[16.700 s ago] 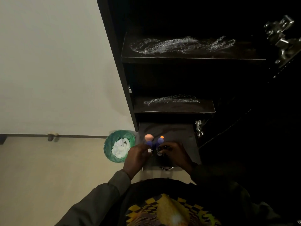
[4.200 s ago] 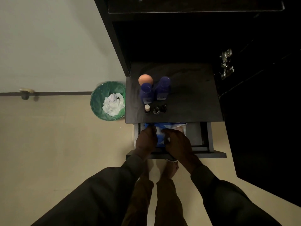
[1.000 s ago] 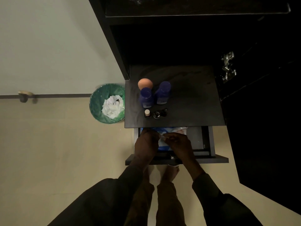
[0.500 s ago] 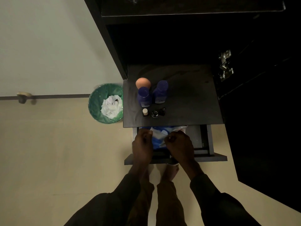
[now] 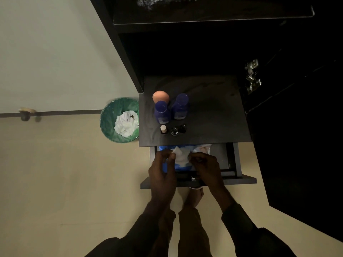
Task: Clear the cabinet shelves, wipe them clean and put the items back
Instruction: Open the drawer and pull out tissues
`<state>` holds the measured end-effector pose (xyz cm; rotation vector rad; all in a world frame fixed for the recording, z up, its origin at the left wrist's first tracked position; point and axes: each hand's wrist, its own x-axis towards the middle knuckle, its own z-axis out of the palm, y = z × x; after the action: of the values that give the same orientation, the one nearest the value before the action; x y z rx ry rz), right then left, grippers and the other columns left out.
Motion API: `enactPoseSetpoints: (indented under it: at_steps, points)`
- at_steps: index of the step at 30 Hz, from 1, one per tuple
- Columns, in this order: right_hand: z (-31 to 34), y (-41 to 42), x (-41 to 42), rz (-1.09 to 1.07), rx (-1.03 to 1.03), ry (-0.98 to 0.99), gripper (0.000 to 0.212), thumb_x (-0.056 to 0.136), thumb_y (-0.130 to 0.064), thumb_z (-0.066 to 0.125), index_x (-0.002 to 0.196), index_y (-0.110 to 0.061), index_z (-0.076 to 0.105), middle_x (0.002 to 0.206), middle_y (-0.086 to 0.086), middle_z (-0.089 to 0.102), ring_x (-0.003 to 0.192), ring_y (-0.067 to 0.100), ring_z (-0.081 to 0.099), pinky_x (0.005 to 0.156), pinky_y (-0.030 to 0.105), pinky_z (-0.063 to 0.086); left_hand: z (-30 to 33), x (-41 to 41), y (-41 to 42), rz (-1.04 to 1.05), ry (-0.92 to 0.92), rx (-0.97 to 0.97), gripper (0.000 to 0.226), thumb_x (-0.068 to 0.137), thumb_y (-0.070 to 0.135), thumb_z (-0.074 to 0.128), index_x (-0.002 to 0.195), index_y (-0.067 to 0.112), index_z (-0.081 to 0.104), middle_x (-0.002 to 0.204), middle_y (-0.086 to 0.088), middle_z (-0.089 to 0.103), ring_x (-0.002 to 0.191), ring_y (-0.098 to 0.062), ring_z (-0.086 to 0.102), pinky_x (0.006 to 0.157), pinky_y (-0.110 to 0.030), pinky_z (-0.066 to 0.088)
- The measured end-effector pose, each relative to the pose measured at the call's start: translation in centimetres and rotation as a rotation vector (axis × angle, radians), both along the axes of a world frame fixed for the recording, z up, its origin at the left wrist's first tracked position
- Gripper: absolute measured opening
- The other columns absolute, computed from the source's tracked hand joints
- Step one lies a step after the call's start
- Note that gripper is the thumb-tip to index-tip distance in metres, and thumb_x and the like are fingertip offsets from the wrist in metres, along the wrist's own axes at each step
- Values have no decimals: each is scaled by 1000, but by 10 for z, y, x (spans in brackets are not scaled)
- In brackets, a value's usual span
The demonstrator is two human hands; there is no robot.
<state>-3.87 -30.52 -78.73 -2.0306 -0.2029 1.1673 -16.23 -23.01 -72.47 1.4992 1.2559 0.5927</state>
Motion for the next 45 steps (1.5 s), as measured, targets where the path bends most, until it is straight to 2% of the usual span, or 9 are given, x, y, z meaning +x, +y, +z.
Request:
enactPoseSetpoints:
  at_steps: [5, 11, 15, 18, 24, 28, 33, 37, 45]
  points:
    - [6, -8, 6, -145, 65, 263, 40, 93, -12, 62, 129, 0, 53, 123, 18, 62, 112, 31, 61, 95, 41, 51, 2, 5, 6, 154, -176, -205, 14, 101, 15, 47, 100, 12, 60, 87, 7, 68, 84, -9, 66, 72, -22, 55]
    - [17, -11, 10, 110, 226, 145, 59, 78, -8, 77, 126, -29, 51, 132, -3, 55, 119, 12, 55, 97, 30, 50, -8, 1, 5, 250, -245, -550, 28, 102, 23, 44, 118, 3, 57, 106, -13, 68, 94, -29, 68, 73, -33, 60]
    - [22, -15, 3, 417, 223, -172, 87, 71, -23, 86, 145, -22, 40, 151, -3, 38, 135, 10, 36, 109, 29, 35, -5, 1, 6, 276, -293, -784, 31, 102, 17, 45, 128, 1, 52, 124, -23, 63, 110, -39, 65, 85, -43, 58]
    - [24, -15, 0, 337, 226, -223, 65, 77, -11, 81, 135, -6, 52, 139, 11, 53, 129, 21, 49, 110, 36, 40, 2, 6, 10, 221, -284, -847, 30, 102, 14, 45, 127, -1, 52, 129, -27, 58, 113, -38, 61, 96, -46, 50]
    - [33, -20, 10, 263, 62, 62, 31, 91, -28, 65, 120, -19, 61, 114, 3, 68, 103, 15, 65, 95, 38, 53, 6, 1, 7, -230, -124, -574, 17, 99, 26, 49, 112, 26, 60, 116, 1, 65, 99, -7, 66, 84, -23, 54]
    - [32, -22, 12, 246, 48, 177, 52, 83, -51, 66, 129, -30, 54, 122, 3, 64, 109, 21, 63, 94, 48, 54, -5, -1, 3, -390, 43, -399, 27, 89, 29, 65, 115, 31, 59, 119, 6, 63, 103, -5, 66, 78, -22, 59]
    - [36, -21, 12, 287, 36, 240, 64, 76, -51, 58, 134, -24, 54, 121, 7, 64, 107, 22, 63, 90, 41, 55, -5, 1, 6, -243, 15, -442, 22, 95, 18, 60, 116, 16, 62, 113, 1, 65, 94, -5, 64, 62, -12, 54]
    - [39, -23, 12, 327, 29, 179, 31, 92, -34, 64, 121, -28, 53, 120, 6, 63, 104, 18, 63, 91, 41, 55, 1, 1, 8, -200, -59, -502, 14, 93, 11, 60, 104, 19, 65, 99, 8, 69, 85, -4, 70, 60, -13, 54]
    - [47, -19, 9, 332, 157, 13, 60, 86, -43, 64, 141, -33, 42, 130, -6, 54, 115, 14, 58, 88, 36, 57, 5, 3, 11, -234, -43, -512, 14, 95, 11, 58, 98, 22, 66, 87, 15, 70, 75, 9, 68, 60, -10, 52]
